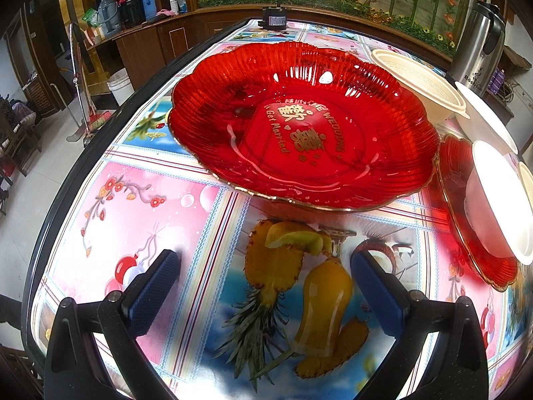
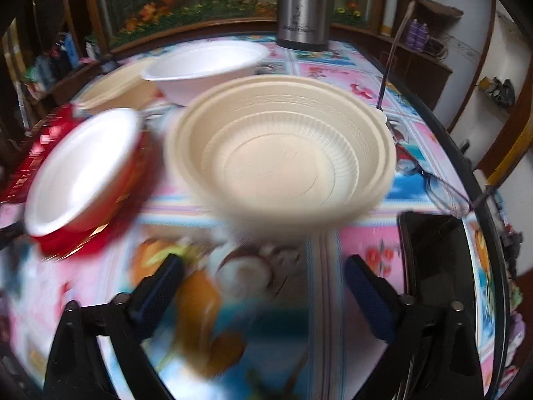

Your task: Organize plates and bowls

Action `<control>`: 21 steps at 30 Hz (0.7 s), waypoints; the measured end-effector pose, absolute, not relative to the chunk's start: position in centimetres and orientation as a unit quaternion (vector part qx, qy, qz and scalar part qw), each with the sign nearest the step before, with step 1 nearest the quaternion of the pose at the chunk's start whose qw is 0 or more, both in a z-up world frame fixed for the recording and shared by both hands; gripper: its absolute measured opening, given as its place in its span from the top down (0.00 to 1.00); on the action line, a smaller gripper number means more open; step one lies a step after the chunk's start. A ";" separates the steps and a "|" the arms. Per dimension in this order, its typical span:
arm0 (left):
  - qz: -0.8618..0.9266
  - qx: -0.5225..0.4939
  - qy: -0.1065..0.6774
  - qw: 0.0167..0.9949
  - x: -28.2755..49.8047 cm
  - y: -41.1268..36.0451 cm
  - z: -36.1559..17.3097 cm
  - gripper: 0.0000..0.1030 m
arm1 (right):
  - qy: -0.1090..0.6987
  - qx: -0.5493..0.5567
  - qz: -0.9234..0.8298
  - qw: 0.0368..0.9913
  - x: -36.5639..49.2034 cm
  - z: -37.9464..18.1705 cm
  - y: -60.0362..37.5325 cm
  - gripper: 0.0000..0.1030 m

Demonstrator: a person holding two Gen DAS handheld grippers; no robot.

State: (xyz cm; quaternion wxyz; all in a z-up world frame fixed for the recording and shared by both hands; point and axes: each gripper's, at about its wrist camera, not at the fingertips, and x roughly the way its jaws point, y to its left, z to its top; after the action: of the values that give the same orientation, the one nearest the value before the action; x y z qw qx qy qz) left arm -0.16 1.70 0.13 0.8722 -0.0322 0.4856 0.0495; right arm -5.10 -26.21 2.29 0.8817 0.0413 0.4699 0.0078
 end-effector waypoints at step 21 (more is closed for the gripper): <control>0.039 -0.026 0.481 0.876 0.4 1.6 0.1 0.00 | 0.404 0.067 0.108 0.906 0.5 6.6 -15.4 0.52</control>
State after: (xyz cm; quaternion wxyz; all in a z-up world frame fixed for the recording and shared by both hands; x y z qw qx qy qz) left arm 0.37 1.57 0.15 0.8757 -0.0261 0.4806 0.0392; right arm 0.50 -15.37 6.64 0.9061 0.0670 0.4036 0.1079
